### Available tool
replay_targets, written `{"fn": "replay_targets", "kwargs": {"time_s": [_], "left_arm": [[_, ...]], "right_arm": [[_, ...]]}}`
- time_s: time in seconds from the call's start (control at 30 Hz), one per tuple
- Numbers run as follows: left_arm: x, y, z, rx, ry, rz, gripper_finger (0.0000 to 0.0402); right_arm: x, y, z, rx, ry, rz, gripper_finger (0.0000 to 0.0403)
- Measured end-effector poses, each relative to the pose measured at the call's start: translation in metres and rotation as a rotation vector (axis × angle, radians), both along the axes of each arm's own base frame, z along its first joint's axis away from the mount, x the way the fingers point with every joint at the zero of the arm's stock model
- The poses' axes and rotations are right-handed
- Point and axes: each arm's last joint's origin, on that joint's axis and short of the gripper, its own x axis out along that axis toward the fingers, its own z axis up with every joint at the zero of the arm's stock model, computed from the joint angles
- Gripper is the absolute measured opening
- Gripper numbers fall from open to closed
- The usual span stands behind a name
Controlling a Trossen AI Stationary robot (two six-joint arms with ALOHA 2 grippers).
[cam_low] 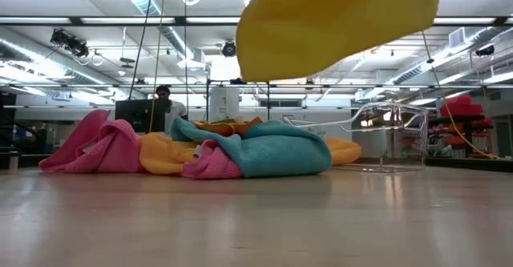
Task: Fold microfiber towels
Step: Fold the yellow towel
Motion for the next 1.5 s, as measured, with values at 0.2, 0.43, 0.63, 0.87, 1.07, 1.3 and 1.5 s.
{"fn": "replay_targets", "kwargs": {"time_s": [0.2,0.43,0.63,0.87,1.07,1.3,1.5], "left_arm": [[0.003,0.013,0.001,-0.065,-0.025,0.114,0.0221],[0.010,0.027,-0.002,-0.167,-0.036,0.176,0.0262],[0.010,0.030,-0.003,-0.161,-0.031,0.230,0.0254],[0.003,0.037,-0.024,-0.173,0.140,0.339,0.0222],[-0.002,0.045,-0.052,-0.129,0.352,0.417,0.0171],[-0.002,0.049,-0.074,-0.111,0.556,0.341,0.0086],[-0.010,0.045,-0.069,-0.138,0.608,0.263,0.0011]], "right_arm": [[0.040,0.009,-0.020,-0.096,0.105,-0.071,0.0006],[0.086,0.016,-0.052,-0.137,0.259,-0.032,0.0006],[0.096,0.014,-0.061,-0.125,0.314,-0.009,0.0006],[0.093,0.013,-0.059,-0.123,0.304,-0.011,0.0006],[0.094,0.012,-0.058,-0.117,0.290,-0.020,0.0006],[0.095,0.011,-0.058,-0.126,0.288,-0.021,0.0006],[0.094,0.012,-0.059,-0.139,0.312,0.010,0.0006]]}}
